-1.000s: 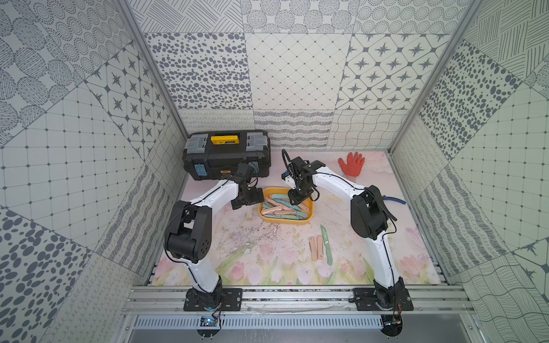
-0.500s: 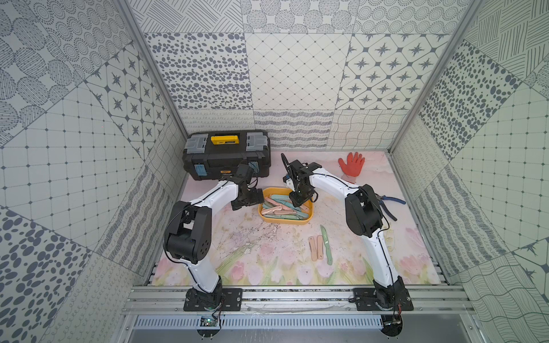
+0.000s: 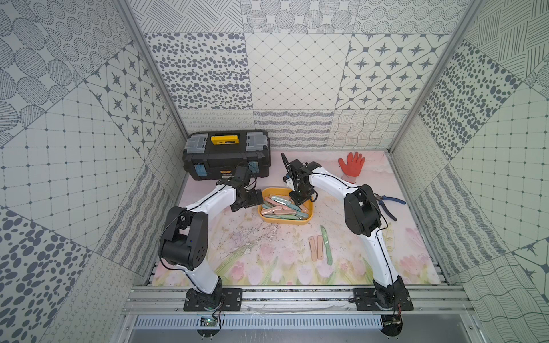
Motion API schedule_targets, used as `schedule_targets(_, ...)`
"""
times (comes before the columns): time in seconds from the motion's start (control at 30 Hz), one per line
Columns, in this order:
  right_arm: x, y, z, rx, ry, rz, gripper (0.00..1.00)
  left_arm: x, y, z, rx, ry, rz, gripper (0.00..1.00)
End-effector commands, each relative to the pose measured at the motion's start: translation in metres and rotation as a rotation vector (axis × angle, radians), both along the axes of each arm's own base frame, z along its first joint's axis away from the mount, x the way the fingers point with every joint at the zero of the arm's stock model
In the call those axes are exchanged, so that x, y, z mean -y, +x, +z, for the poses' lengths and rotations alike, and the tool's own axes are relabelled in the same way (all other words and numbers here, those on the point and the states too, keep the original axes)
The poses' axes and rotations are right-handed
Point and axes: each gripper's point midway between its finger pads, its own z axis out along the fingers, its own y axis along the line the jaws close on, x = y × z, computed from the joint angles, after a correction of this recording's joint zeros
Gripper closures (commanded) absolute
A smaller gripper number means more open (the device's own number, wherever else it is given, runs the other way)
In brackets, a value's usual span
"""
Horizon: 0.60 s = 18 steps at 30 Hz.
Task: Take the fruit knife out of the storage box
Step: Pick up the fruit knife from the storage box.
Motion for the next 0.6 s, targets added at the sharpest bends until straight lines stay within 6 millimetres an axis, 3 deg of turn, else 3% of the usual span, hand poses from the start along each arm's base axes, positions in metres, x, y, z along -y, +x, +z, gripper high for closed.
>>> schedule_targets(0.0,-0.004,-0.004,-0.011,-0.03,0.007,-0.002,0.75,-0.001,0.005,0.004,0.03,0.008,0.007,0.01)
schedule_targets(0.1,-0.006,-0.003,-0.002,-0.012,0.022,-0.004,0.75,-0.001,0.005,0.004,0.025,0.008,0.006,0.01)
schedule_targets(0.37,-0.011,-0.001,0.012,0.014,0.069,-0.01,0.89,0.0,0.005,0.004,0.022,0.009,0.004,0.01)
schedule_targets(0.57,-0.015,0.0,0.022,0.025,0.094,-0.016,0.9,-0.001,0.004,0.004,0.02,0.009,0.005,0.01)
